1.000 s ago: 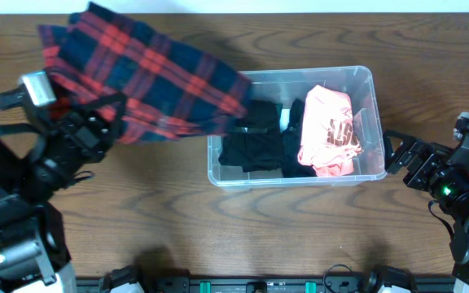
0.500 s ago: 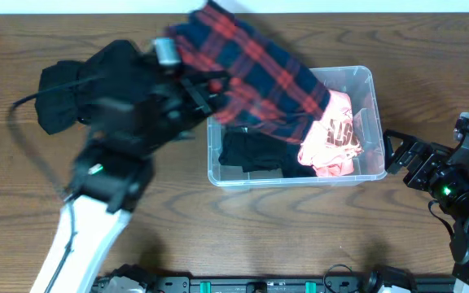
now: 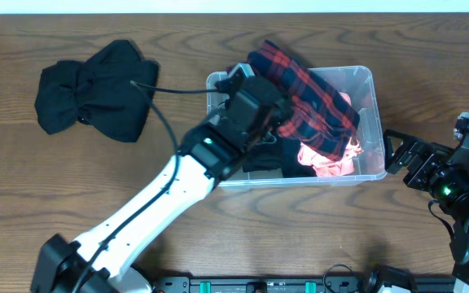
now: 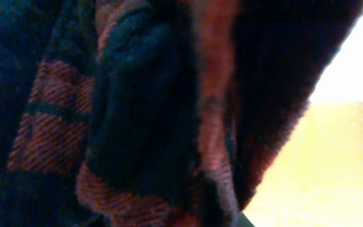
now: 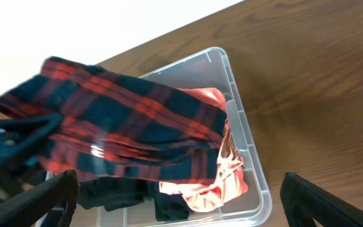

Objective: Pack container
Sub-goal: 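Lift the plaid shirt and swing it over the bin, then lower the plaid shirt into the bin, press it flat, release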

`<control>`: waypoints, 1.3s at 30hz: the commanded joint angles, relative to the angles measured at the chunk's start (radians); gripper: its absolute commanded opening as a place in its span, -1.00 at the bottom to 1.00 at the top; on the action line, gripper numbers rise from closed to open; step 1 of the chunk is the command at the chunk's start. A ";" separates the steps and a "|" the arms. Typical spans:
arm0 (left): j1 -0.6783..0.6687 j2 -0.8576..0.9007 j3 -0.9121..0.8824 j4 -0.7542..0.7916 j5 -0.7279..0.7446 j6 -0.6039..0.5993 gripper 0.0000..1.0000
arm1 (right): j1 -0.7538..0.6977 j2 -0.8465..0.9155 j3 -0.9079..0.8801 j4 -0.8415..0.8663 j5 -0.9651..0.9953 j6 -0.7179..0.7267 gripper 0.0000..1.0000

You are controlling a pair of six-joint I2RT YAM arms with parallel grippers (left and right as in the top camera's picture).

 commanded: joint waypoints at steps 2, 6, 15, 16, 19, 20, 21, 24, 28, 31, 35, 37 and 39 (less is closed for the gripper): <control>-0.019 0.016 0.009 -0.037 -0.105 -0.034 -0.88 | -0.010 -0.002 0.008 0.000 0.004 0.001 0.99; -0.018 0.017 0.009 -0.187 -0.169 -0.021 -0.86 | -0.010 -0.002 0.008 0.000 0.004 0.001 0.98; -0.004 -0.045 0.009 -0.406 -0.188 0.239 0.24 | -0.010 -0.002 0.008 0.000 0.004 0.001 0.98; -0.002 -0.061 0.009 -0.426 -0.206 0.262 0.25 | -0.010 -0.002 0.008 0.000 0.004 0.001 0.98; -0.001 -0.110 0.009 -0.445 -0.251 0.349 0.29 | -0.010 -0.002 0.008 0.000 0.004 0.001 0.98; -0.001 -0.124 0.009 -0.433 -0.253 0.393 0.29 | -0.010 -0.002 0.008 0.000 0.004 0.001 0.99; -0.001 -0.130 0.009 -0.422 -0.253 0.427 0.28 | -0.010 -0.002 0.008 0.000 0.004 0.001 0.98; -0.001 -0.115 0.007 -0.417 -0.277 0.460 0.18 | -0.010 -0.002 0.008 0.000 0.004 0.001 0.98; 0.005 -0.013 0.002 -0.413 -0.283 0.505 -0.31 | -0.010 -0.002 0.008 0.000 0.004 0.001 0.98; 0.010 0.091 0.002 -0.411 -0.283 0.550 -0.63 | -0.010 -0.002 0.008 0.000 0.004 0.001 0.99; 0.015 0.222 0.002 -0.397 -0.277 0.600 -0.78 | -0.010 -0.002 0.008 0.000 0.004 0.001 0.98; 0.015 0.276 0.002 -0.395 -0.247 0.599 -0.81 | -0.010 -0.002 0.008 0.000 0.004 0.001 0.99; 0.015 0.322 0.002 -0.384 -0.196 0.600 -0.82 | -0.010 -0.002 0.008 0.000 0.004 0.001 0.98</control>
